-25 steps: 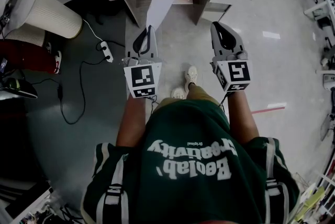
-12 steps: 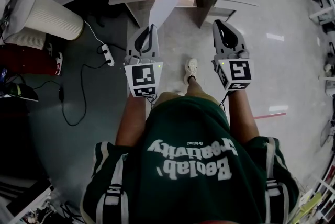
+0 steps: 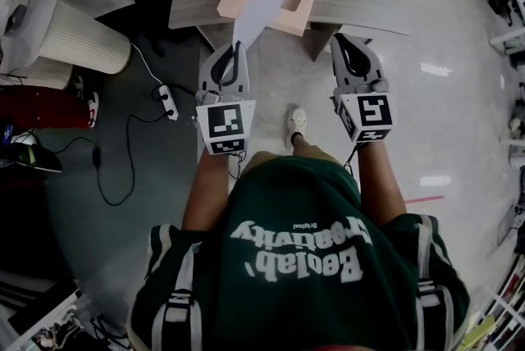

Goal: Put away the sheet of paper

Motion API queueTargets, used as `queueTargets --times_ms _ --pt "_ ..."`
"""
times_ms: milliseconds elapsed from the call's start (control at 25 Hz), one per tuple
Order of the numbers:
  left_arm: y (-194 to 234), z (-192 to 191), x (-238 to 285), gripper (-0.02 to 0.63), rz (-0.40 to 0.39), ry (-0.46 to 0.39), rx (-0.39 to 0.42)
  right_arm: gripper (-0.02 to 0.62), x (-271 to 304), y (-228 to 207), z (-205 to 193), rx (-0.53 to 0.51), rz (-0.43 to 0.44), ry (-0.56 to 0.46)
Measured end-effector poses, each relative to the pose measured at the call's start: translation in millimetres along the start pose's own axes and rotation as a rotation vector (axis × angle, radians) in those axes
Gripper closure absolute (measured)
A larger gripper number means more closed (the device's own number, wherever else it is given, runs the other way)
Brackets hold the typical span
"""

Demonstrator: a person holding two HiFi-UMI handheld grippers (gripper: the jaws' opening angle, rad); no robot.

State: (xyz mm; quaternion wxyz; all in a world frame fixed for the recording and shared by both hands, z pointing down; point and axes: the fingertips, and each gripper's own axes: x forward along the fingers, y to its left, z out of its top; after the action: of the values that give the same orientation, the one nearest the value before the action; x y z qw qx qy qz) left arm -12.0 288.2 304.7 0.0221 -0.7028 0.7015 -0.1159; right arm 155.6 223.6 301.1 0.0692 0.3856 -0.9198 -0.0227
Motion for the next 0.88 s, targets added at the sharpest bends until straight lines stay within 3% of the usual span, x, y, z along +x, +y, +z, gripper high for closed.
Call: queueTargets --times_ms 400,880 --pt "23.5 5.2 88.3 0.588 0.076 0.038 -0.013 0.560 93.7 -53.5 9.4 -0.006 0.085 -0.006" --pt "22.8 9.8 162.1 0.588 0.120 0.052 -0.008 0.560 150.3 -105.5 6.6 0.001 0.134 -0.027"
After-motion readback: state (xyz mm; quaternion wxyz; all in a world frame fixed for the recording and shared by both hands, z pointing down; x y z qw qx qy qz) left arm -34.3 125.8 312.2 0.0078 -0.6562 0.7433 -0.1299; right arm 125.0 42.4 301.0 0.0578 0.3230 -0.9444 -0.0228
